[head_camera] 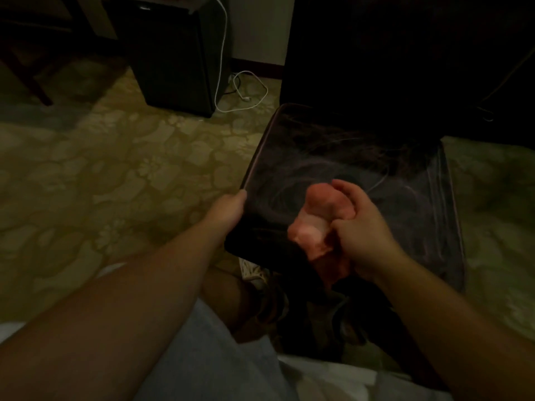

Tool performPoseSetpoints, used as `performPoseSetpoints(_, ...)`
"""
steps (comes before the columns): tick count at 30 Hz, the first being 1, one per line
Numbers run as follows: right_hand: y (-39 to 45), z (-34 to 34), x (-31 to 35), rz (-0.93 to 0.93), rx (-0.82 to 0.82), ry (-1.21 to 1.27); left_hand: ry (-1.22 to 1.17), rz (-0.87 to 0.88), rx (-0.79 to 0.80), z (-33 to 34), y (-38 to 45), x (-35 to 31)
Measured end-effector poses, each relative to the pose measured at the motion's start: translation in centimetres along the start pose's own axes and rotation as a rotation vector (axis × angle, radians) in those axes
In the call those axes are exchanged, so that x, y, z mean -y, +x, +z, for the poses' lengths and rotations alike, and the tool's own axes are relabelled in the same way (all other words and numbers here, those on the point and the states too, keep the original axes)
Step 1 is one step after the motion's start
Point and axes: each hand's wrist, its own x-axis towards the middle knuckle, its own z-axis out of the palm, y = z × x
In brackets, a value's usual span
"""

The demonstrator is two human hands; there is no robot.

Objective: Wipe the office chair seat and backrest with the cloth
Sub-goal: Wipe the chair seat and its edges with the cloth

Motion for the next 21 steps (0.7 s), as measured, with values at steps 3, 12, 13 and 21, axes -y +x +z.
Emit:
performPoseSetpoints(3, 0.1, -1.4, -1.1, 0.065, -0.077, -0.04, 0.115, 0.034, -0.03, 0.4, 4.1, 3.8)
performPoseSetpoints(12, -2.3, -13.3, -7.8, 0.33, -0.249, -0.006, 0.15, -0.005, -0.055, 2.8, -3.7, 1.7)
performPoseSetpoints(13, -2.6, -14.7, -9.0, 0.36, -0.231, -0.073, 0.151, -0.014, -0.068, 3.5, -5.1, 1.1)
performPoseSetpoints(21, -1.7, -20.4, -13.1, 0.473, -0.437, 0.089, 0.014, -0.017, -0.196, 8.5, -7.1, 2.7)
